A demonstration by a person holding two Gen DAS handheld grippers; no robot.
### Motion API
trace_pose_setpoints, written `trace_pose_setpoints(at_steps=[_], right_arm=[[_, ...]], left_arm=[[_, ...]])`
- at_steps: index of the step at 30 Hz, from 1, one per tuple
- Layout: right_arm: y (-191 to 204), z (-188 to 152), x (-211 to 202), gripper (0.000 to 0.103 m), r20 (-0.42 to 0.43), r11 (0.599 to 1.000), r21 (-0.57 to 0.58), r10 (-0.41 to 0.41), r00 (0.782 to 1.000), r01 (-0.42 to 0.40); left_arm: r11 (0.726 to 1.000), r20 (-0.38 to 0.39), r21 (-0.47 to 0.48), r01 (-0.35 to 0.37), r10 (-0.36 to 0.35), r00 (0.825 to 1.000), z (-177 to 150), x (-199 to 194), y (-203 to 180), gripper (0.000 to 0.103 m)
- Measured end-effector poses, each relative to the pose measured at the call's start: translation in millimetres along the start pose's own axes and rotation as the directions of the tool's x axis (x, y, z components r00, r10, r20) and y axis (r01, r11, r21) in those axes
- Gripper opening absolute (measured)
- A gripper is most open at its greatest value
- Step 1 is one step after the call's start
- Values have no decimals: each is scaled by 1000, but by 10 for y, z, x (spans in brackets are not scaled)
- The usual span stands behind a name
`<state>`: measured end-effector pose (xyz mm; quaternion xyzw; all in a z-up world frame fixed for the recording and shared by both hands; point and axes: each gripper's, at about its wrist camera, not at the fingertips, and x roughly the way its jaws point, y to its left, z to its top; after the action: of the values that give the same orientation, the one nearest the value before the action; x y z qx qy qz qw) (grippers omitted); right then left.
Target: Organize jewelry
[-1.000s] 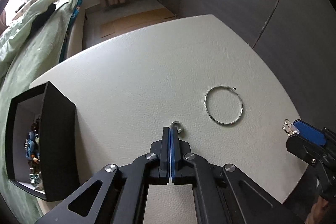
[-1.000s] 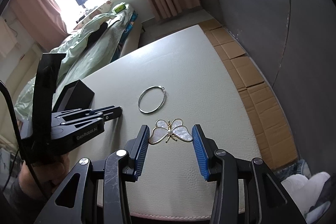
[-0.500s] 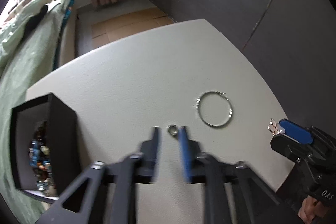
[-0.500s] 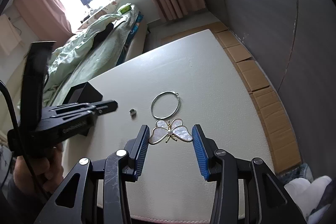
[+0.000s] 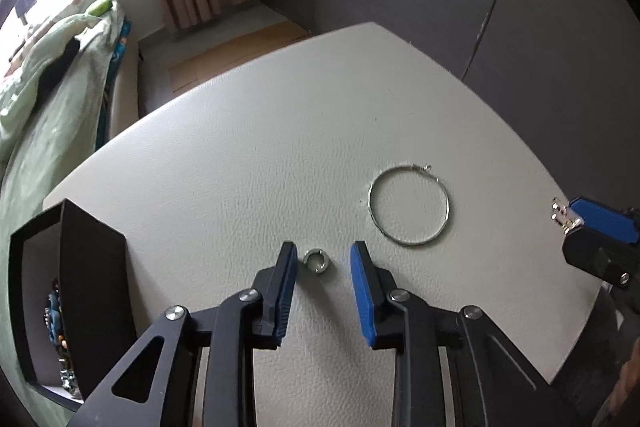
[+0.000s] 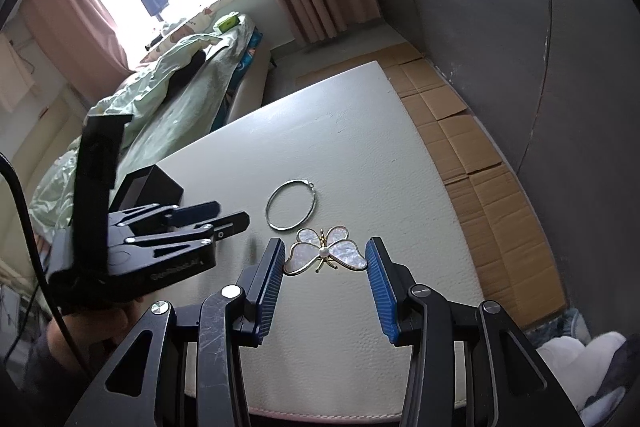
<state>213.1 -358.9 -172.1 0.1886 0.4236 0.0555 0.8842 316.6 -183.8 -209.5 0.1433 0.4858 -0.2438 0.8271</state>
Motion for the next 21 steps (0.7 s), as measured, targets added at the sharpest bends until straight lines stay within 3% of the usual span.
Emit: trace_pose_setpoints(at_steps=[3,11,21], right_arm=[[6,-3,1,42,-1,1000,-2,-1,1000,1],[65,42,-1,42,3,1000,-8,1,1000,-1],[329,120,-31,42,24,998,-44,45,999,-44]], left_arm=[[1000,-10,-22,-5,4,1000,11,-6,41,13],[998,-2,-59,27,-27,1000,-4,-136,150,13],[994,81,-111,20,-11,997,-2,-672,415,13]])
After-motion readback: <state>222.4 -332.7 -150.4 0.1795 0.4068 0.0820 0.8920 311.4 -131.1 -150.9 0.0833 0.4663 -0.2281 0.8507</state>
